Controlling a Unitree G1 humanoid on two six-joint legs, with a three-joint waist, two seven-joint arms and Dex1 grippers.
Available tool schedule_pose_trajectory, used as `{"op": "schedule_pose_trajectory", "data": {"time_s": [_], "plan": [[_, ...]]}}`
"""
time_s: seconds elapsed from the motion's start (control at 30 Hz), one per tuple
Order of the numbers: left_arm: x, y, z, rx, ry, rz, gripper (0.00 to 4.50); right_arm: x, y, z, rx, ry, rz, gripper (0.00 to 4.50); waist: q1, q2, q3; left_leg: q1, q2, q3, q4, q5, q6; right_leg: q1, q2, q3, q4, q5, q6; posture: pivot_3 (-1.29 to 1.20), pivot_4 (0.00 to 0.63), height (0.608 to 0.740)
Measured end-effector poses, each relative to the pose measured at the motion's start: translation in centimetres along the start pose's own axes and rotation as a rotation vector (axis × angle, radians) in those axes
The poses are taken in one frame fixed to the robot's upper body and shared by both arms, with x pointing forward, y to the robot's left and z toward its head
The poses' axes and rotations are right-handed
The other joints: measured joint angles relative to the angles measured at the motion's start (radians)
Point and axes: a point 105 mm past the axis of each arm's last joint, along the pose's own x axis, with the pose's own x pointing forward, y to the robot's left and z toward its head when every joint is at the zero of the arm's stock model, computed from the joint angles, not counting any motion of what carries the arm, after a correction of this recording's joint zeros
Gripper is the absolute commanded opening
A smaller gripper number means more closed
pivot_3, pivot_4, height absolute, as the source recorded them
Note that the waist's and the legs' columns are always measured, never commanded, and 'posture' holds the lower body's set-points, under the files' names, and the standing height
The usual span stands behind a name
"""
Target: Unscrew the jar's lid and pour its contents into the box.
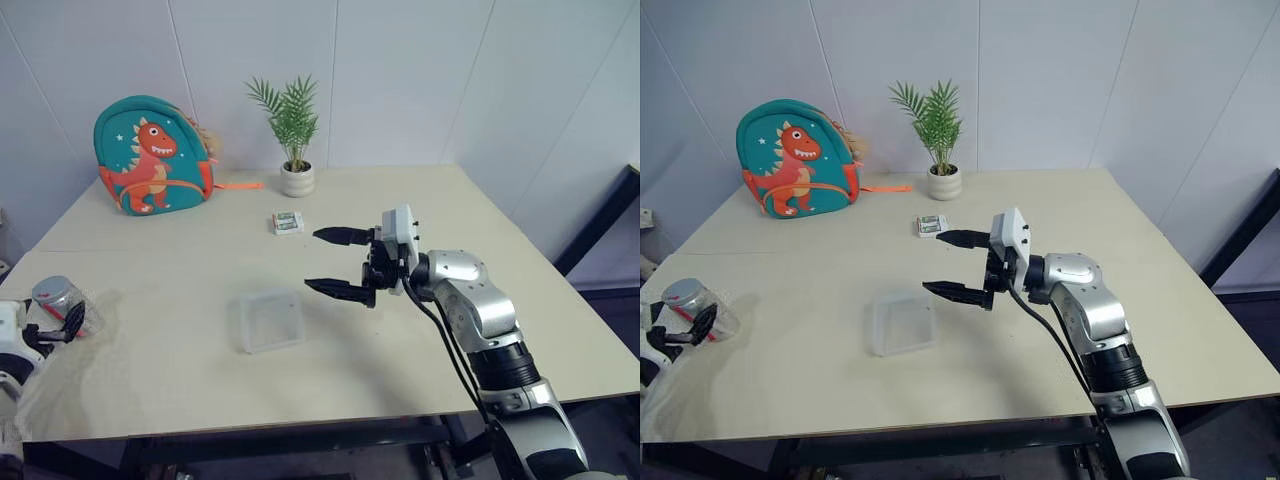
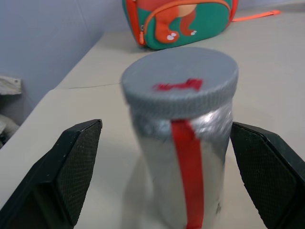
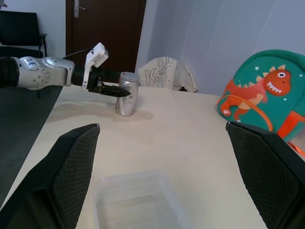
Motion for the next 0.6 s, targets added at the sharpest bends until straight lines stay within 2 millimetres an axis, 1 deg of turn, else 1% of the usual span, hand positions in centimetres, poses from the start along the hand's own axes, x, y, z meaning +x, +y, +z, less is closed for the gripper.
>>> {"op": "schedule_pose_trajectory", "data": {"time_s": [0.1,0.23,0.33,0.53,0.6], "plan": [[1.0,-0.4,0.1,-0.008,-0.001,-0.021,4.48,0.0,0.1,0.2,-0.007,-0.004,-0.006,4.5,0.0,0.0,0.0,0.0,0.0,0.0,0.0,0.0,0.0,0.0,0.0,0.0,0.0,0.0,0.0,0.0,0.15,0.74],[1.7,-0.8,-0.2,-0.01,0.01,-0.035,4.48,-0.1,0.1,0.2,-0.003,-0.003,-0.014,4.5,-0.001,0.0,0.0,0.0,0.0,0.0,0.0,0.0,0.0,0.0,0.0,0.0,0.0,0.0,0.001,0.0,0.15,0.74],[1.9,-1.0,-0.4,-0.001,0.02,-0.046,3.92,0.0,0.2,0.4,-0.007,-0.006,-0.015,4.5,-0.001,0.0,0.0,0.0,0.0,0.0,0.0,0.0,0.0,0.0,0.0,0.0,0.0,0.0,0.001,0.0,0.15,0.74],[1.3,-0.8,-0.8,0.009,0.02,-0.046,2.04,-0.1,0.1,0.3,-0.001,-0.005,-0.025,4.5,-0.001,0.0,0.0,0.0,0.0,0.0,0.0,0.0,0.0,0.0,0.0,0.0,0.001,0.0,0.001,0.0,0.15,0.74],[1.0,-0.5,-0.9,0.023,0.024,-0.041,2.01,-0.1,0.1,0.3,0.001,-0.004,-0.027,4.5,-0.002,0.0,0.0,0.0,0.0,0.0,0.0,0.0,0.0,0.0,0.0,0.0,0.001,0.0,0.001,0.0,0.15,0.74]]}}
